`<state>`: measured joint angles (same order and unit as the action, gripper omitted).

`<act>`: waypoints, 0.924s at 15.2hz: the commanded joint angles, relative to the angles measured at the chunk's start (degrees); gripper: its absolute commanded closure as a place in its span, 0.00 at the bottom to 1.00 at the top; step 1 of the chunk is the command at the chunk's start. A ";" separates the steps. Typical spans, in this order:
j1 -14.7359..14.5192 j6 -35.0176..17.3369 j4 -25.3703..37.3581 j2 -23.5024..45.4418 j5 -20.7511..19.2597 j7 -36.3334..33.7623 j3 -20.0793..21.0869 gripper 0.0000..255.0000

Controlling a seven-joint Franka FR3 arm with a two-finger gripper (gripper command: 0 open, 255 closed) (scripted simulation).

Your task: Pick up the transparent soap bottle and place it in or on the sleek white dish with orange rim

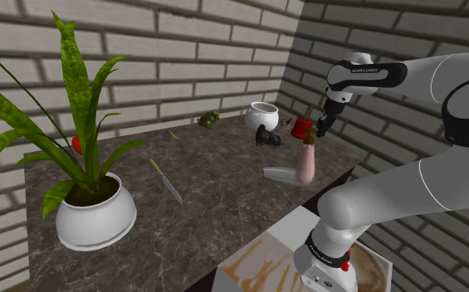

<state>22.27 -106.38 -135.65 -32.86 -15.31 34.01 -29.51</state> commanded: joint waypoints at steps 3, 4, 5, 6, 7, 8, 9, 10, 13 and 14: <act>0.02 -0.10 -0.09 -0.04 -0.03 0.00 -0.01 1.00; 0.02 -0.10 -0.09 -0.04 -0.03 0.00 -0.01 1.00; 0.02 -0.10 -0.09 -0.04 -0.03 0.00 -0.01 1.00; 0.02 -0.10 -0.09 -0.04 -0.03 0.00 -0.01 0.00; 0.02 -0.10 -0.08 -0.04 -0.03 0.00 -0.01 0.00; 0.02 -0.10 -0.08 -0.04 -0.03 0.00 -0.02 0.00; 0.02 -0.10 -0.08 -0.03 -0.03 0.00 -0.02 0.00; 0.02 -0.10 -0.08 -0.03 -0.02 0.00 -0.02 0.00; -0.18 3.79 3.45 -0.37 0.52 0.11 0.83 0.00; -0.29 5.69 5.31 -0.40 0.80 0.19 1.21 0.00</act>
<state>22.14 -102.69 -132.25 -33.26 -14.86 34.16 -28.72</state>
